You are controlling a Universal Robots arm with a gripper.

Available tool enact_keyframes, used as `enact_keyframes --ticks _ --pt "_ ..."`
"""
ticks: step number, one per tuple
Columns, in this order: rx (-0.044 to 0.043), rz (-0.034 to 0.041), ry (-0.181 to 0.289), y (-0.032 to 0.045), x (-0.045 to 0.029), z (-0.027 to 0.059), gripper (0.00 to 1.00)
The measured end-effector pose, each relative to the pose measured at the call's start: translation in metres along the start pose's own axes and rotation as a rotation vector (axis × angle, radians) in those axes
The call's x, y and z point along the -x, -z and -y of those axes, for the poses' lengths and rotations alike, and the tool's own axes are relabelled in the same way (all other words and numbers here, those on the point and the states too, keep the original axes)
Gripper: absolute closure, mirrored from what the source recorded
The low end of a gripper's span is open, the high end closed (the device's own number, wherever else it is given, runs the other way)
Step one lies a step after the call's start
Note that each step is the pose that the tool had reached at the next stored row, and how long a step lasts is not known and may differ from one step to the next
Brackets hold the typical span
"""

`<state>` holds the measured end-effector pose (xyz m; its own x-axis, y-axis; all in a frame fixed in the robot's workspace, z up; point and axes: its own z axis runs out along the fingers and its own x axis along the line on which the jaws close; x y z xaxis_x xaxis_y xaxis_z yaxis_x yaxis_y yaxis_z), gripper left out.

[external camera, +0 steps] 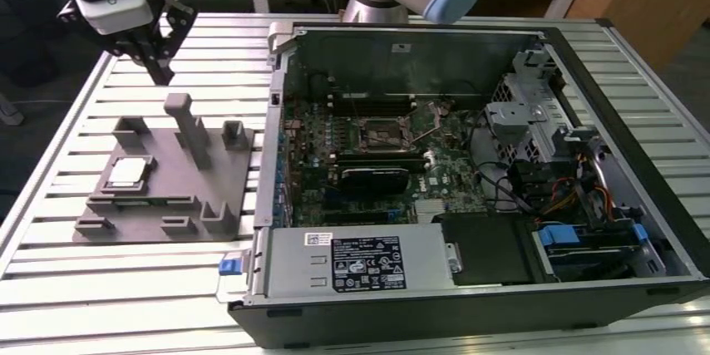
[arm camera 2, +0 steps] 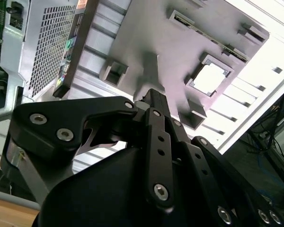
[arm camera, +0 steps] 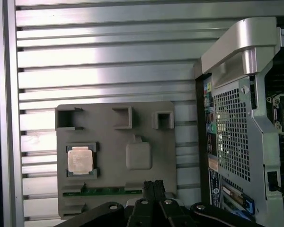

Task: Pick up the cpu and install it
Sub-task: 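Reach for the cpu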

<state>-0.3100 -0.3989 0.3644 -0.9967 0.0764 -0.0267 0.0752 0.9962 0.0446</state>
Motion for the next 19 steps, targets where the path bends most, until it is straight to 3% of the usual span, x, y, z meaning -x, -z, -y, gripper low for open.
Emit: enact_keyframes --ticks 10,19 --pt "0.0 0.0 0.0 -0.0081 -0.0206 0.002 0.89" --pt "0.0 -0.0001 0.0 -0.0154 -0.0325 0.0032 0.89"
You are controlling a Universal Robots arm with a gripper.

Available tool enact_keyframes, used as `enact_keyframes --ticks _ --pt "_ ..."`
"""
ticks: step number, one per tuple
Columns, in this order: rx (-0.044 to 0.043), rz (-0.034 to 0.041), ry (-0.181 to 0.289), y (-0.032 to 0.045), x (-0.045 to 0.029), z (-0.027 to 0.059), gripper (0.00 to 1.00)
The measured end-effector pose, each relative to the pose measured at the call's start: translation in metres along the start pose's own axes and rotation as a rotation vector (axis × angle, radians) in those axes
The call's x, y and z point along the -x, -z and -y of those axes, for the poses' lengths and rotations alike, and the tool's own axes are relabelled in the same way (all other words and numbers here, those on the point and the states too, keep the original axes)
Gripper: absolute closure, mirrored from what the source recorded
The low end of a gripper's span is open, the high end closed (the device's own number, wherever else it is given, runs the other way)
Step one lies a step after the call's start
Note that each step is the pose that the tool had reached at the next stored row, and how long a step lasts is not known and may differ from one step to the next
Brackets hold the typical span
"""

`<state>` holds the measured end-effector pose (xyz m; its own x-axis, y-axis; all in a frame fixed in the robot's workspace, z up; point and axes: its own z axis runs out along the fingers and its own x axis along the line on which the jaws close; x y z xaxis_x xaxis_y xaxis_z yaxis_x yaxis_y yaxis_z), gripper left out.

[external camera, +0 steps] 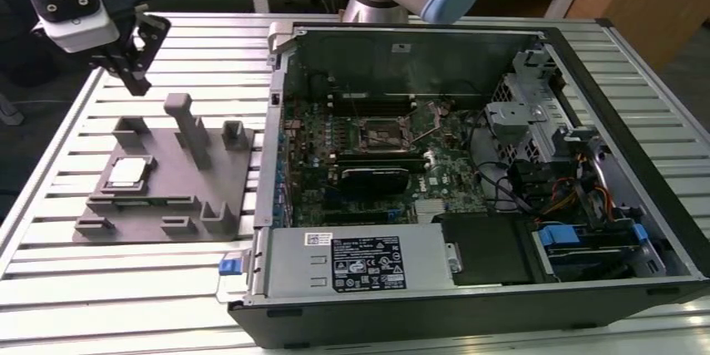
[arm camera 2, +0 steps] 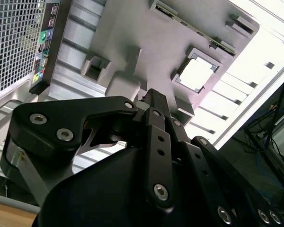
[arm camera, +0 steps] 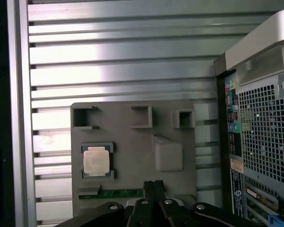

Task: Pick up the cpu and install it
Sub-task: 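Reach for the cpu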

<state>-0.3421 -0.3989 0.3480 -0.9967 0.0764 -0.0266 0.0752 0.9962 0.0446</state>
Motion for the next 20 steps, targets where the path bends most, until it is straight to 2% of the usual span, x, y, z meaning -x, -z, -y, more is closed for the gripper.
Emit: enact_keyframes --ticks 12,20 --pt "0.0001 0.0001 0.0 -0.0085 -0.0152 0.0015 0.89" --pt "0.0001 0.0002 0.0 -0.0197 -0.0227 0.0026 0.89"
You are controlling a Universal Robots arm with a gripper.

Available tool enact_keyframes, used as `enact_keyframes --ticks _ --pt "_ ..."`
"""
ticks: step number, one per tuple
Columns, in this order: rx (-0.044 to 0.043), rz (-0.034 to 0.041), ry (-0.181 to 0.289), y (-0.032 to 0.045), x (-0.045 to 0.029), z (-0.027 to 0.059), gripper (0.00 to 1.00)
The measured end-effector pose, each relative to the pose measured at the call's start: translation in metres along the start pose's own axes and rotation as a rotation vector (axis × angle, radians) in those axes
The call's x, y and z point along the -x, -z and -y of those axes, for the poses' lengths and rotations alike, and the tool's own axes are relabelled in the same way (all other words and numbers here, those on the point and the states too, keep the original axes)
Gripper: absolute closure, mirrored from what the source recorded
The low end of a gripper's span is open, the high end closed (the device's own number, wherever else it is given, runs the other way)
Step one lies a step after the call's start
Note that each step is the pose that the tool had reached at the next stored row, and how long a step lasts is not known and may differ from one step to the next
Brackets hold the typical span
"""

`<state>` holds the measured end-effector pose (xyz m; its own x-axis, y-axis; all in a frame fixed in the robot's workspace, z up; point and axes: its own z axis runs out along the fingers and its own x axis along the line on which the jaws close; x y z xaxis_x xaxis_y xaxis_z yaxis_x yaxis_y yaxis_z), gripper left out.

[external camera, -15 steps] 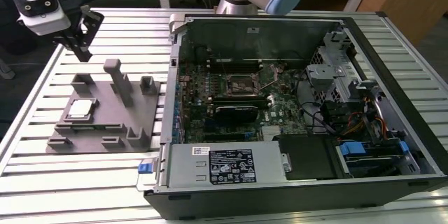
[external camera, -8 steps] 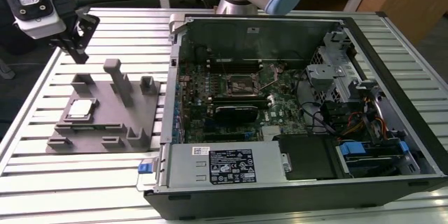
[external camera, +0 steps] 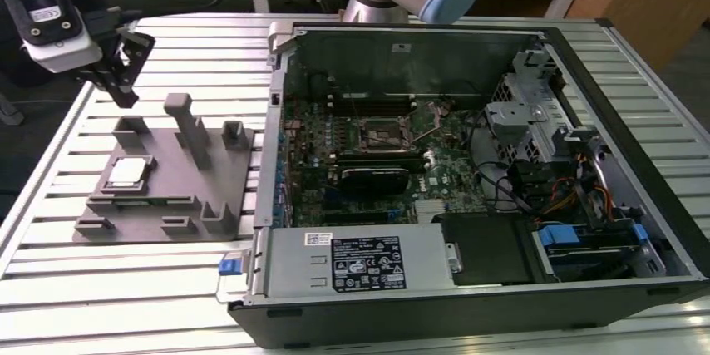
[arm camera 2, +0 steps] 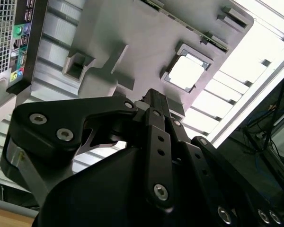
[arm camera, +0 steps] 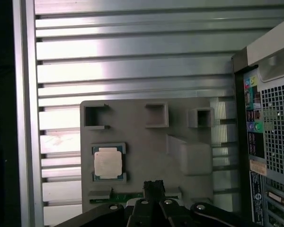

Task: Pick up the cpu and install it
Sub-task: 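Reach for the cpu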

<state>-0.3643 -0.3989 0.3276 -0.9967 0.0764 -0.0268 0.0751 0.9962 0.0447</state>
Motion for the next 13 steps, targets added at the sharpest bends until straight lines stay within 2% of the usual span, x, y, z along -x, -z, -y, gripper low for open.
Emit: enact_keyframes --ticks 13 --pt "-0.0001 -0.0001 0.0 -0.0192 -0.0092 0.0015 0.89"
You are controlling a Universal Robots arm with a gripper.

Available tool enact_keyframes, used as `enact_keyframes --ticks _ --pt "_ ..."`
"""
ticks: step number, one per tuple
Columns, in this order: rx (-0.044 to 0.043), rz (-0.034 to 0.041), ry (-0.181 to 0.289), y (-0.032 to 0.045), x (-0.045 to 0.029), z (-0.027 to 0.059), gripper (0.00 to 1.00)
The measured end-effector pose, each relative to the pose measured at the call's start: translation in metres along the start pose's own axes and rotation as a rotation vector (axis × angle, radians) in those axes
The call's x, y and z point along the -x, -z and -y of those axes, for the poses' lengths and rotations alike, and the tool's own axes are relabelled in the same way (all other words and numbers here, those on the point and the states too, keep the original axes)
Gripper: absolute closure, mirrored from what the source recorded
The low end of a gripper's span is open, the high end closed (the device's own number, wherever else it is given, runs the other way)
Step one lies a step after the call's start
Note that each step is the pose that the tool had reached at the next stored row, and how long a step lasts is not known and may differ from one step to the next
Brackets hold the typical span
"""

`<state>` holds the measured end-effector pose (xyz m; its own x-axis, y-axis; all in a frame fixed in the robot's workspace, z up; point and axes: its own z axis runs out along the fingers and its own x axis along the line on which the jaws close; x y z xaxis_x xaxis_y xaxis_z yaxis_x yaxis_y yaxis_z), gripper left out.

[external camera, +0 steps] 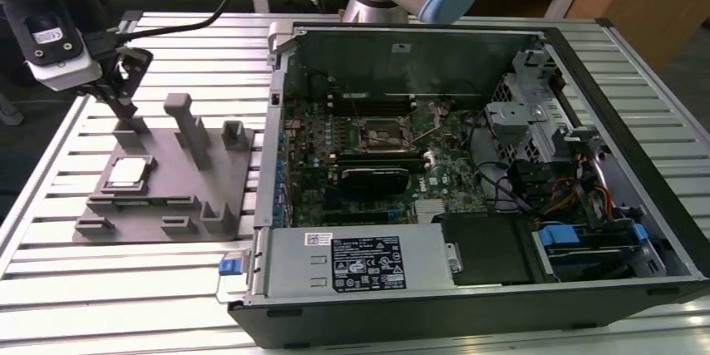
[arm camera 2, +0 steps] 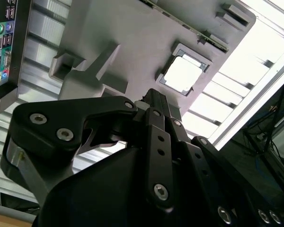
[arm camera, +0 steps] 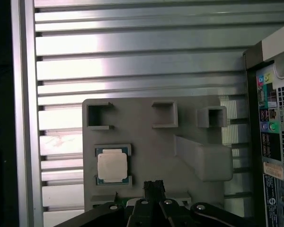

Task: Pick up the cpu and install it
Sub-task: 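Reach for the cpu, then pick up the cpu and move it towards the insertion slot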

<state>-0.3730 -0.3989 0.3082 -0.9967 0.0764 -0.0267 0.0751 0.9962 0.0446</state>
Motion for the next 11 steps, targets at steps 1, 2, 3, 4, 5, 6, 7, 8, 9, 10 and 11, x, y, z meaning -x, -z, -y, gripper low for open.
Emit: enact_keyframes --ticks 1,2,3,4,5,6,7,8,9,10,11 --pt "0.0 0.0 0.0 -0.0015 -0.0005 0.0001 0.89" --pt "0.0001 0.0001 0.0 -0.0026 -0.0008 0.0002 0.89" --pt "-0.0001 -0.0001 0.0 -0.0029 -0.001 0.0003 0.89" --pt "-0.0001 -0.0001 0.0 -0.0029 -0.001 0.0002 0.89" --pt "-0.0001 -0.0002 0.0 -0.0029 -0.001 0.0002 0.89" --pt "0.0001 0.0001 0.0 -0.0032 -0.001 0.0002 0.89" --pt "0.0 0.0 0.0 -0.0034 -0.001 0.0002 0.89" --pt "0.0 0.0 0.0 -0.0034 -0.001 0.0002 0.89" --pt "0.0001 0.0 0.0 -0.0034 -0.001 0.0002 0.89" --pt "0.0 0.0 0.0 -0.0035 -0.001 0.0002 0.89" --pt "0.0001 0.0001 0.0 -0.0036 -0.0011 0.0003 0.89"
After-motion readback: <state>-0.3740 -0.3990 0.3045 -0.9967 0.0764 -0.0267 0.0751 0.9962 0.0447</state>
